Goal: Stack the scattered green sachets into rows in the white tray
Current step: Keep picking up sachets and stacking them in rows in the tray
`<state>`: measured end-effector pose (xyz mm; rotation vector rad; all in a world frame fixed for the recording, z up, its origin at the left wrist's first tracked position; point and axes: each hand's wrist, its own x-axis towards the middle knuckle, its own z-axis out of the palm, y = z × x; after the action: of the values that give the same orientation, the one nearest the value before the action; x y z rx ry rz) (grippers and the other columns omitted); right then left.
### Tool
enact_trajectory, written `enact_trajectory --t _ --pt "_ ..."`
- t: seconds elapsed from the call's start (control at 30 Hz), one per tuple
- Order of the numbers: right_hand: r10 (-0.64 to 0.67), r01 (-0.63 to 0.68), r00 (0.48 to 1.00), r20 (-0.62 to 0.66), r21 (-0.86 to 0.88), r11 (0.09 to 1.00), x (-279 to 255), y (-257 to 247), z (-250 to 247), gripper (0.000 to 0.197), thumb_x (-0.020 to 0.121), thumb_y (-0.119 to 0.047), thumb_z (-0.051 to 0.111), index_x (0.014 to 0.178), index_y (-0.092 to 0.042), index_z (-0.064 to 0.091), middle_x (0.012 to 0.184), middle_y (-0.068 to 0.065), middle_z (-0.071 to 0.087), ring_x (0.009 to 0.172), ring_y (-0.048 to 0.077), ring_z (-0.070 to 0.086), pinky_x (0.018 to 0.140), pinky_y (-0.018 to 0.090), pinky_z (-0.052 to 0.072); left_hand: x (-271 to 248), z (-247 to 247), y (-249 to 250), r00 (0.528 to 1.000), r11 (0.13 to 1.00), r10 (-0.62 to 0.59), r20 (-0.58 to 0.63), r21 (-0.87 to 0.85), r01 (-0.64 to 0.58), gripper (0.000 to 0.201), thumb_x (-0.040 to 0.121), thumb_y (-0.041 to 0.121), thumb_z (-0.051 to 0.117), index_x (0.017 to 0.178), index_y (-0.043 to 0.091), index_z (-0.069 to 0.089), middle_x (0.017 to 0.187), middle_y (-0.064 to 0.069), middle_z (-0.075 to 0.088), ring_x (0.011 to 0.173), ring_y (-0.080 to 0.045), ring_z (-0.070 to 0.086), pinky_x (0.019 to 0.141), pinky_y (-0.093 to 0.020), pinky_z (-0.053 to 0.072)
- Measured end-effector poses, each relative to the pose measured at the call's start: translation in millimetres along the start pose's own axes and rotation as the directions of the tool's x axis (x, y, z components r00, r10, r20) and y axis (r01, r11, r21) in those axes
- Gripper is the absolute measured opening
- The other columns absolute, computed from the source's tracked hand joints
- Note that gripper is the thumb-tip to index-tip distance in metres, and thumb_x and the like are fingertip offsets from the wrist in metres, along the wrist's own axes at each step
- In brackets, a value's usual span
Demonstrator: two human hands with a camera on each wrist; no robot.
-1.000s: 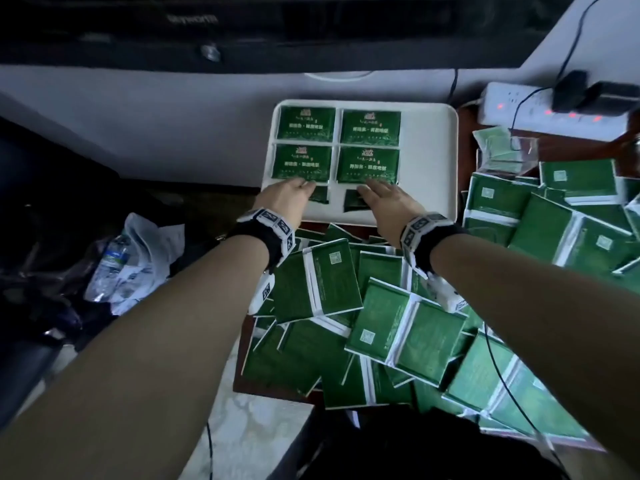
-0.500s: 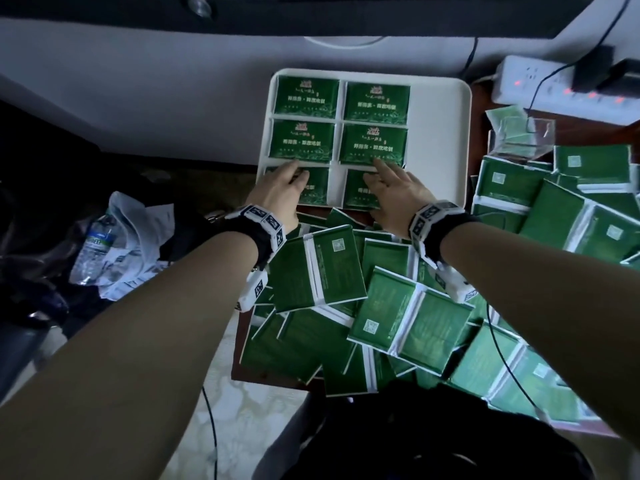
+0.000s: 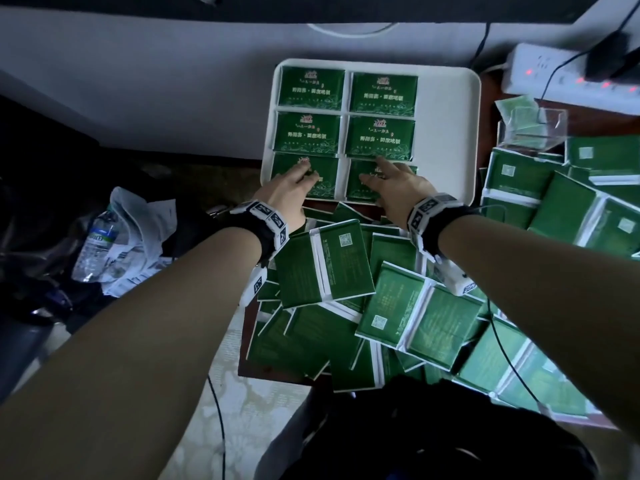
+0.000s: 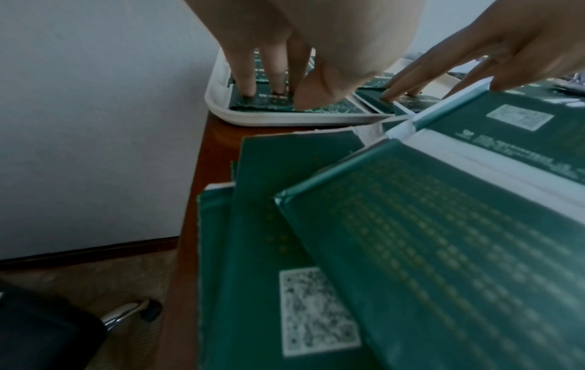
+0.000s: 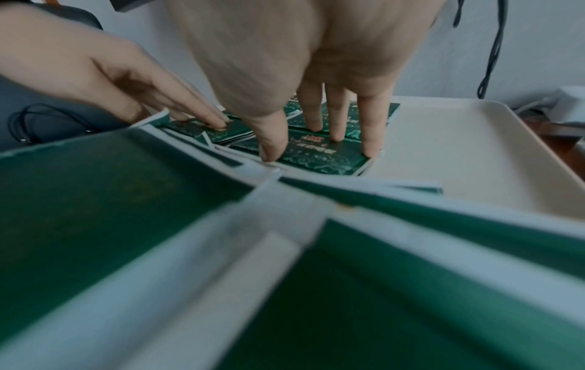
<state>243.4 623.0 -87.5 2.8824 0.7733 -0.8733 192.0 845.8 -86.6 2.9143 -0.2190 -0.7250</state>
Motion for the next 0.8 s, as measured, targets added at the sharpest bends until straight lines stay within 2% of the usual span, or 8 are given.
enact_trajectory --t 0.03,0.1,0.17,0.23,0.33,0.4,0.67,0.8 --pt "-0.001 0.001 1.000 -0.002 0.003 1.000 1 0 0 0.074 0.094 -0.006 0.059 0.153 -0.037 0.027 0.163 0.003 0.010 0.146 0.034 0.021 0.098 0.050 0.051 1 0 -1 1.000 1.000 0.001 -0.002 -0.004 -0.001 0.082 0.085 -0.008 0.055 0.156 0.020 0.023 0.165 0.000 0.005 0.141 -0.025 0.037 0.089 -0.026 0.050" --pt "0.005 -0.005 1.000 -0.010 0.011 1.000 2 1 1 0.072 0.094 -0.007 0.058 0.152 -0.038 0.029 0.162 0.003 0.012 0.145 0.035 0.022 0.097 0.050 0.052 3 1 -4 1.000 1.000 0.001 0.000 -0.011 -0.001 0.085 0.083 -0.008 0.056 0.155 0.023 0.024 0.165 0.002 0.006 0.133 -0.025 0.048 0.068 -0.018 0.046" --pt "0.015 -0.015 1.000 -0.019 0.018 1.000 3 1 2 0.069 0.095 -0.008 0.057 0.151 -0.039 0.031 0.162 0.003 0.011 0.145 0.035 0.021 0.098 0.051 0.051 5 5 -7 1.000 1.000 0.008 0.000 -0.006 -0.008 0.086 0.082 -0.009 0.057 0.155 0.023 0.025 0.165 0.004 0.006 0.126 -0.025 0.053 0.061 -0.017 0.041" --pt "0.024 -0.023 1.000 -0.021 0.021 0.999 4 1 4 0.065 0.097 -0.010 0.054 0.152 -0.038 0.031 0.162 0.003 0.007 0.147 0.036 0.017 0.101 0.052 0.049 5 9 -9 1.000 1.000 0.011 -0.014 -0.002 -0.011 0.086 0.081 -0.009 0.056 0.155 0.023 0.025 0.165 0.004 0.006 0.127 -0.026 0.052 0.065 -0.019 0.045" --pt "0.023 -0.022 0.999 -0.024 0.019 1.000 6 1 7 0.068 0.096 -0.007 0.055 0.152 -0.037 0.030 0.163 0.000 0.001 0.148 0.038 0.012 0.104 0.053 0.045 5 13 -8 0.999 1.000 -0.002 -0.035 -0.008 0.001 0.084 0.082 -0.007 0.056 0.155 0.024 0.027 0.164 0.005 0.008 0.131 -0.028 0.047 0.081 -0.030 0.054" --pt "0.017 -0.016 0.999 -0.039 0.019 1.000 8 1 8 0.069 0.095 -0.007 0.056 0.152 -0.036 0.030 0.163 0.000 0.000 0.147 0.037 0.013 0.105 0.053 0.044 5 14 -7 0.999 1.000 -0.010 -0.043 -0.008 0.010 0.083 0.083 -0.006 0.057 0.154 0.024 0.027 0.164 0.004 0.009 0.132 -0.030 0.046 0.088 -0.036 0.055" --pt "0.004 -0.003 0.999 -0.046 0.013 1.000 13 -1 13 0.071 0.096 -0.008 0.055 0.154 -0.036 0.026 0.164 0.004 0.000 0.148 0.035 0.010 0.111 0.053 0.036 3 19 -8 0.998 1.000 -0.006 -0.064 0.022 0.008 0.082 0.083 -0.008 0.056 0.154 0.022 0.027 0.164 0.000 0.011 0.134 -0.029 0.044 0.092 -0.035 0.053" --pt "-0.002 0.002 1.000 -0.022 0.022 1.000 15 -2 14 0.071 0.096 -0.008 0.053 0.155 -0.036 0.023 0.165 0.005 -0.001 0.149 0.035 0.007 0.115 0.055 0.030 3 18 -7 0.997 0.999 -0.002 -0.075 0.044 0.005 0.079 0.085 -0.005 0.056 0.154 0.021 0.027 0.164 -0.001 0.012 0.142 -0.027 0.035 0.097 -0.036 0.050"
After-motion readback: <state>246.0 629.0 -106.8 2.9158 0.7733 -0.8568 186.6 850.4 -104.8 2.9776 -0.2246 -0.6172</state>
